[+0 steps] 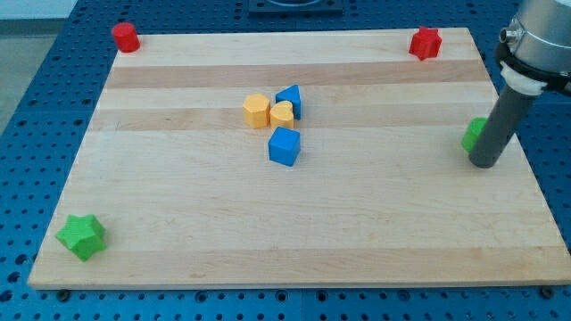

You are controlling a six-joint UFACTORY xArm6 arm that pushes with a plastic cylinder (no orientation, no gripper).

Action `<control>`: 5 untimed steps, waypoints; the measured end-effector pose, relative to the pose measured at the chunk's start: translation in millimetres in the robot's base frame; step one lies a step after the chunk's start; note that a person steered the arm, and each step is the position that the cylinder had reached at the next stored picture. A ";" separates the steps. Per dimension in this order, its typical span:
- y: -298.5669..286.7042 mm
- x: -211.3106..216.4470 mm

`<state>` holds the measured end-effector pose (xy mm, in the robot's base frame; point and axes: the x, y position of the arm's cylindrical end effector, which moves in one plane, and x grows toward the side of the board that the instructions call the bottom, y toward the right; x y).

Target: Push the green circle vertical to the red star

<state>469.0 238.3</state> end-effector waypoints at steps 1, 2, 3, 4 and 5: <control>0.6 -9.7; 1.2 -21.6; 5.6 -23.4; 25.0 -23.4; 35.7 -23.4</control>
<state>445.6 273.9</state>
